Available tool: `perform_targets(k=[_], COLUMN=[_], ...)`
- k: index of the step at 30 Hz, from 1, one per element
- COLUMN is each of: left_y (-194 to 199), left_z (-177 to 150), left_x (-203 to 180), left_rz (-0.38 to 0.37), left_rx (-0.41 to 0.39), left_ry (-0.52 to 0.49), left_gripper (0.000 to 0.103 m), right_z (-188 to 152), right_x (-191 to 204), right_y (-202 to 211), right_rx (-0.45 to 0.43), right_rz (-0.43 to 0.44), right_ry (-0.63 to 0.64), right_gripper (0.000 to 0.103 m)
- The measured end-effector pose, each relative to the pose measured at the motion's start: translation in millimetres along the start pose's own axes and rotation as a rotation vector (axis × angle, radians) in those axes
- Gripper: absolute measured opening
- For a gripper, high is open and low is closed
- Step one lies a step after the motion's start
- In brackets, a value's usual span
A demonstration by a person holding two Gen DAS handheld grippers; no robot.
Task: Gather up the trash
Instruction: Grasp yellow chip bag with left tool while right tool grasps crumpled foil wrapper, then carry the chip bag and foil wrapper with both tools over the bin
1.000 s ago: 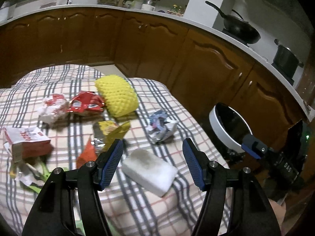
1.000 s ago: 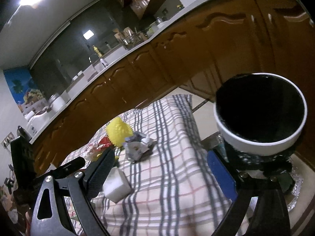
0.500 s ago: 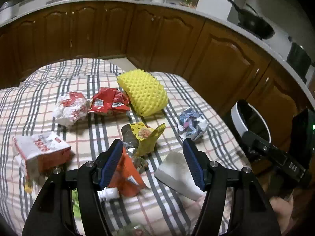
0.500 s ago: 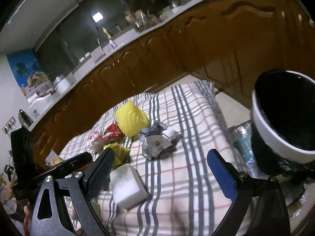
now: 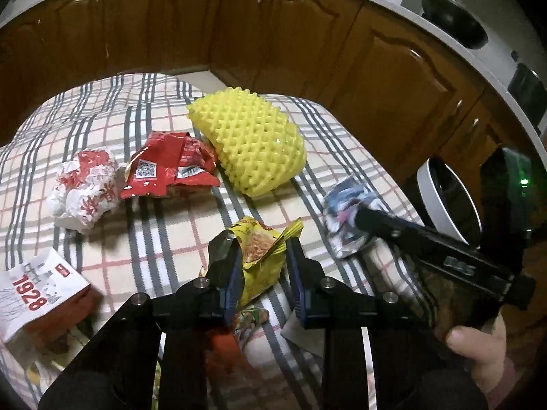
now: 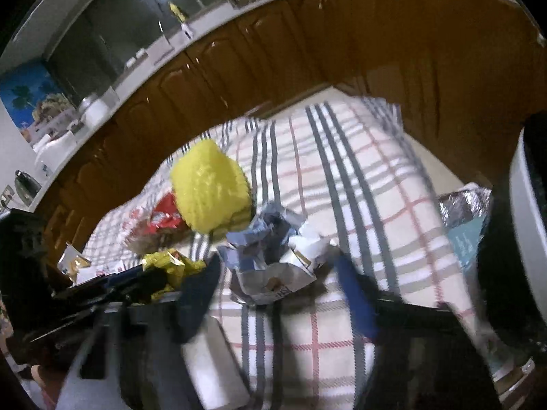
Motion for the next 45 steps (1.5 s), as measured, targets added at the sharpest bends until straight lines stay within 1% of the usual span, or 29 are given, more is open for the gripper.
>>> perform_targets(k=[2, 3, 4, 5, 10, 15, 19, 24, 33, 39, 45], left_y=[1.9, 2.8, 3.8, 4.5, 17.1, 40.0, 56.7, 68.5, 69.4, 61.1, 51.0], left_z=[-0.6, -0.6, -0.9, -1.1, -3.4, -2.9, -2.1, -3.2, -6.2, -6.9, -4.4], left_x=[0.5, 0.6, -0.1, -0.9, -5.2, -15.0, -30.6, -48.9, -84.6, -118.8, -154.6], left_rz=[-0.003, -0.005, -0.003, -0.003, -0.013, -0.041, -0.055, -0.073, -0.109, -0.138, -0.164], left_rx=[-0.015, -0.020, -0.024, -0.026, -0.057, -0.109, -0.144, -0.168, -0.168, -0.150, -0.130], left_ry=[-0.007, -0.007, -0.009, -0.010, -0.021, -0.044, -0.075, -0.106, -0.161, -0.209, -0.258], left_gripper=[0.022, 0.021, 0.021, 0.021, 0.020, 0.020, 0.020, 0.020, 0.020, 0.020, 0.020], right_z=[-2.4, -2.7, -4.1, -3.7, -7.1, -12.5, -17.9, -24.7, -43.4, -53.3, -62.8], right_x=[0.0, 0.8, 0.1, 0.7, 5.1, 10.1, 8.1, -0.7, -31.8, -61.1, -87.7], right_y=[3.9, 5.8, 9.6, 11.4, 28.6, 50.4, 72.9, 96.7, 137.5, 167.0, 184.3], right_rx=[-0.026, -0.033, -0.041, -0.046, -0.086, -0.133, -0.180, -0.223, -0.286, -0.331, -0.360], right_rz=[0.000, -0.006, -0.005, 0.005, 0.006, 0.021, 0.029, 0.025, -0.011, -0.050, -0.085], right_ry=[0.004, 0.006, 0.005, 0.005, 0.027, 0.034, 0.030, 0.013, -0.039, -0.097, -0.144], right_gripper=[0.039, 0.027, 0.018, 0.012, 0.011, 0.009, 0.009, 0.009, 0.009, 0.009, 0.009])
Point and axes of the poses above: each gripper's, at about its wrist camera, not at the fingertips, and y roughly against the way its jaws point, x to its left, z to its top, the point moved 2 cm from there along -y, roughly the way its jaws point, and after that the axes turned 12 degrees about x, right-handed, at the moved point
